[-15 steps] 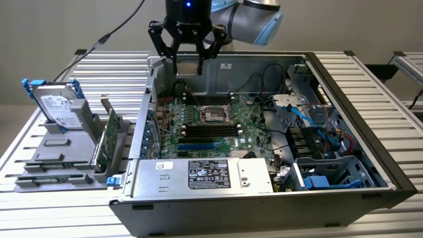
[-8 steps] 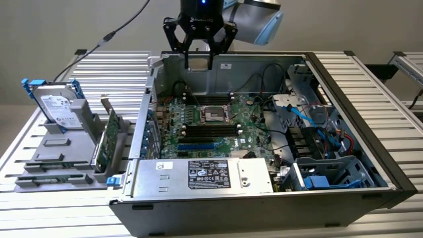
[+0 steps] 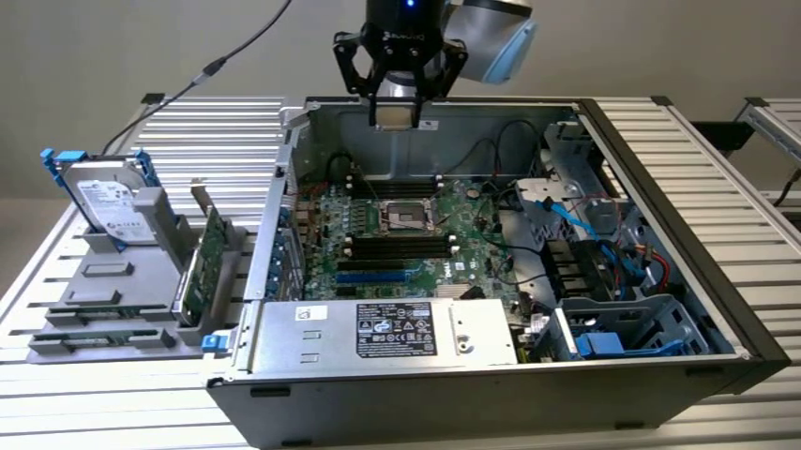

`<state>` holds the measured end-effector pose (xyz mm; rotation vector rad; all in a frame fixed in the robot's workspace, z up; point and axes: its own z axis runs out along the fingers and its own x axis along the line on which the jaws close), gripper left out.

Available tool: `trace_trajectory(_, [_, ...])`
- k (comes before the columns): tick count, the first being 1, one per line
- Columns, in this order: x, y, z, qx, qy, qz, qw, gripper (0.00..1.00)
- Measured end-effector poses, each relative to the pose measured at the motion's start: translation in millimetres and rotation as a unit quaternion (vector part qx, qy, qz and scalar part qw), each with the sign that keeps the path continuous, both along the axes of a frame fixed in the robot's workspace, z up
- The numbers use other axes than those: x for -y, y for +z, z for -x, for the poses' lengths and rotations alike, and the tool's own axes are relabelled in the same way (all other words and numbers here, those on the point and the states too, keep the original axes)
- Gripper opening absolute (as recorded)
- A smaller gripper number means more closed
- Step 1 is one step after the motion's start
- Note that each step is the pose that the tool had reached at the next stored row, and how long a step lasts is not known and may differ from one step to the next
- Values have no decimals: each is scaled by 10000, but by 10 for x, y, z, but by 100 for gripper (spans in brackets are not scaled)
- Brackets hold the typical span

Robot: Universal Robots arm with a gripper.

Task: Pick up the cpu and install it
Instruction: 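Pick up the cpu and move it towards the insertion slot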

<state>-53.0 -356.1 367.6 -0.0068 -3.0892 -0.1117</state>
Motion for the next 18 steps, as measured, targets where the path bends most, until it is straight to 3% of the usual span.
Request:
trace_trajectory(11, [-267, -127, -199, 0, -2, 1, 10000, 55])
trace_trajectory(14, [-280, -134, -200, 0, -38, 2, 10000, 55])
trace_trajectory(18, [-281, -142, -200, 0, -380, 1, 9993, 55])
